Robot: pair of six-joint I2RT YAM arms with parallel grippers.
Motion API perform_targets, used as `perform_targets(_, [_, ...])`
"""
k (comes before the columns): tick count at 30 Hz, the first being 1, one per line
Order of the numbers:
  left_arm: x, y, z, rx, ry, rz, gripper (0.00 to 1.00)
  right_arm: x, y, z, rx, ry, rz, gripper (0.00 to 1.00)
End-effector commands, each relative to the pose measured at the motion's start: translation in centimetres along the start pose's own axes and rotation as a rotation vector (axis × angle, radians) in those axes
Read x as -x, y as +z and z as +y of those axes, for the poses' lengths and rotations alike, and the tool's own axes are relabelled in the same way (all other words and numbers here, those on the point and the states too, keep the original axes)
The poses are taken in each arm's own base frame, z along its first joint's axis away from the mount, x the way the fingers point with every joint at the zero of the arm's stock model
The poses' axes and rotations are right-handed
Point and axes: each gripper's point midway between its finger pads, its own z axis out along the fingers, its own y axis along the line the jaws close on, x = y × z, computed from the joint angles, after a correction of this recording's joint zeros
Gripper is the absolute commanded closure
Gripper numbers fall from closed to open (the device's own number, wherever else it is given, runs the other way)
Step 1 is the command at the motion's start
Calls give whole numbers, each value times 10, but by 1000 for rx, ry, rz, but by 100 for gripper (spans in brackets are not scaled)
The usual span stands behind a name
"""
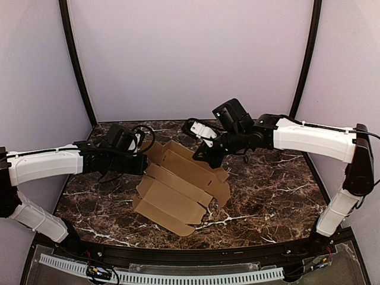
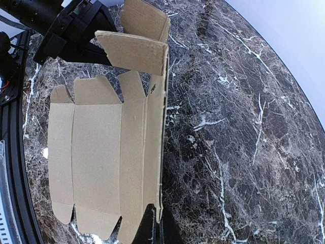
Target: Fold the paper box
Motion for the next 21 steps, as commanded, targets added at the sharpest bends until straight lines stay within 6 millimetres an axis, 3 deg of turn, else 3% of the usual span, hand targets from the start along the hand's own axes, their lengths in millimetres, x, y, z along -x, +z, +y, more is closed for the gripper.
perform_targets(1, [-13,4,4,0,14,38,98,16,-10,2,9,2,-74,100])
perform_targets(9, [-18,9,2,-15,20,52,99,23,-16,9,34,0,-103,100])
perform_targets(21, [-9,5,11,46,52,25,99,19,-17,11,28,0,-97,100])
